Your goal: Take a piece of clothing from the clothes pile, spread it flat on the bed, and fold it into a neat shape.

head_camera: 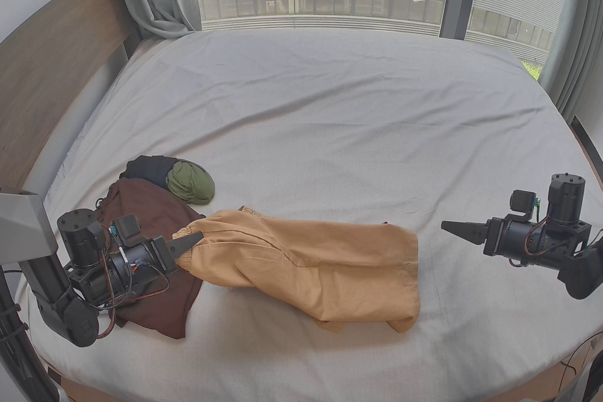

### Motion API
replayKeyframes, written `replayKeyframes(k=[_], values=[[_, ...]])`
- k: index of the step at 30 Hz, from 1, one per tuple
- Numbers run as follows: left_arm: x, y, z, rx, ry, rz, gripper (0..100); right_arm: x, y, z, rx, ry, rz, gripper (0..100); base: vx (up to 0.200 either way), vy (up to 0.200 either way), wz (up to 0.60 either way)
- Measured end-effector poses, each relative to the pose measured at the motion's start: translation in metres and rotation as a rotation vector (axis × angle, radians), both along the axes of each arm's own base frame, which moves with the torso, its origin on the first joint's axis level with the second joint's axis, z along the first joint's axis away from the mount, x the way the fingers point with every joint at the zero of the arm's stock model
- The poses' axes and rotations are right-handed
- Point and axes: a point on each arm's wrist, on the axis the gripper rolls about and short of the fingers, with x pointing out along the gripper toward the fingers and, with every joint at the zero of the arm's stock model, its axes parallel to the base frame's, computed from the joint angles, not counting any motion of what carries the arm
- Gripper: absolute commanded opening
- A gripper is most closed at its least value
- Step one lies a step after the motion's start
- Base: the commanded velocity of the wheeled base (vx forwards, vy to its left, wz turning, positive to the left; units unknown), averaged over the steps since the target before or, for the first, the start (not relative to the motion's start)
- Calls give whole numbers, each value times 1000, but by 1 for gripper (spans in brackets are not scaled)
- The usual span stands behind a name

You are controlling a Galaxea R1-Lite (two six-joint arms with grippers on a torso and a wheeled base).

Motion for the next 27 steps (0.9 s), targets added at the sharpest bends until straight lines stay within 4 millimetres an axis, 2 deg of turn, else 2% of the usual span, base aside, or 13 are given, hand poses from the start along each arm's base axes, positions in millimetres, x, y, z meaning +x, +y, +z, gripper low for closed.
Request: replayKeyframes(k=[9,27], values=[[0,-1,0,1,-2,-3,0,23,4,-36,4,-8,3,100,0,0,0],[0,-2,-1,2,2,-8,0,47,15,-96,83,62,-7,100,0,0,0]])
